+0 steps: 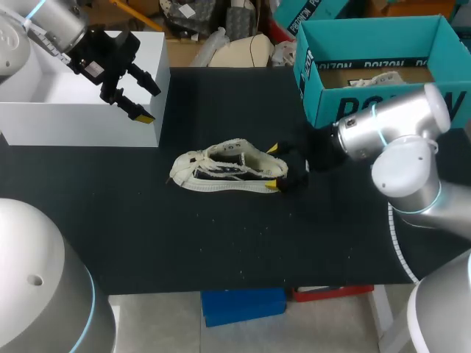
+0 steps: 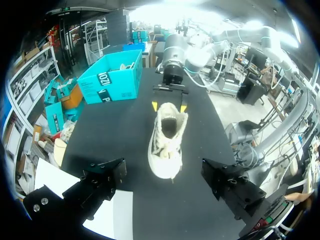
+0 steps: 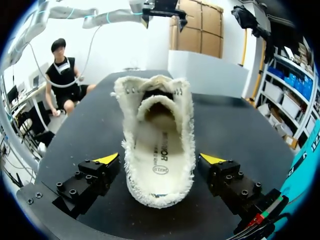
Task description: Take the shoe out of the shoebox, open the shoe tongue, remove and reinsert the insole, then place the shoe into the shoebox
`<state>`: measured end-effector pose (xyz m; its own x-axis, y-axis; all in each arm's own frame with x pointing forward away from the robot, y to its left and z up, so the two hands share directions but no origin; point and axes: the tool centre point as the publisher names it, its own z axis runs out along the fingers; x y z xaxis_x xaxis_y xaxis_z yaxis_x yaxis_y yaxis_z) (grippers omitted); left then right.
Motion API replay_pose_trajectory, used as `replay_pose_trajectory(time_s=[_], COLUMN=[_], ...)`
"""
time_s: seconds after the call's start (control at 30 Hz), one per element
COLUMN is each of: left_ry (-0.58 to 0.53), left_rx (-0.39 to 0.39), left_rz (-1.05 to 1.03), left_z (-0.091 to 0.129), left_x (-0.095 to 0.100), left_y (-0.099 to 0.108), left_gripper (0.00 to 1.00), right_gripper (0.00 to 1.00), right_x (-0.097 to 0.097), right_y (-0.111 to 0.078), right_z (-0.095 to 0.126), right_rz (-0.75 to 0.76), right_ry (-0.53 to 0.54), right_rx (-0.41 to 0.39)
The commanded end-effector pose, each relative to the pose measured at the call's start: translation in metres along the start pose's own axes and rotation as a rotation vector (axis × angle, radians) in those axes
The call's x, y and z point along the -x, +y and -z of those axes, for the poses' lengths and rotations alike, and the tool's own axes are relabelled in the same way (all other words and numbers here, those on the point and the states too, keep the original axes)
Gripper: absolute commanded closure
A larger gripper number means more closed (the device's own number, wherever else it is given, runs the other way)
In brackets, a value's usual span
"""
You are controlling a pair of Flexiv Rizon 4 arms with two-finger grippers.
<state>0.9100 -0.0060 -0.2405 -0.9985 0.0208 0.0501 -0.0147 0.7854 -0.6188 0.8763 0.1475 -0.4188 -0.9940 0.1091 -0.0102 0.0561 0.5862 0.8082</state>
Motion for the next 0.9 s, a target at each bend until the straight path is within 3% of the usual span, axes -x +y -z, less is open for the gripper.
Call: replay_pose_trajectory(time_s=[0.03, 0.6, 0.63, 0.67, 0.7, 0.9], left_ry=[-0.003, -0.003, -0.003, -0.003, -0.003, -0.003], left_rx=[0.000, 0.000, 0.000, 0.000, 0.000, 0.000], left_rz=[-0.002, -0.002, -0.002, -0.002, -0.002, -0.002], left_z=[-0.001, -0.001, -0.001, -0.001, -0.001, -0.001], left_x=[0.000, 0.000, 0.000, 0.000, 0.000, 0.000], left_y=[0.001, 0.001, 0.001, 0.001, 0.001, 0.001], left_gripper=[0.00, 0.00, 0.00, 0.00, 0.00, 0.00], right_gripper=[0.00, 0.00, 0.35, 0.79, 1.00, 1.00], right_x=[0.004, 0.001, 0.002, 0.002, 0.002, 0.002], right_y=[-0.005, -0.015, -0.016, -0.016, -0.016, -0.016], right_z=[-0.008, -0.015, -0.016, -0.016, -0.016, -0.016], right_rz=[-0.004, -0.049, -0.063, -0.063, -0.063, -0.063], right_ry=[0.003, 0.001, 0.001, 0.001, 0.001, 0.001], right_rx=[0.009, 0.032, 0.012, 0.012, 0.012, 0.012])
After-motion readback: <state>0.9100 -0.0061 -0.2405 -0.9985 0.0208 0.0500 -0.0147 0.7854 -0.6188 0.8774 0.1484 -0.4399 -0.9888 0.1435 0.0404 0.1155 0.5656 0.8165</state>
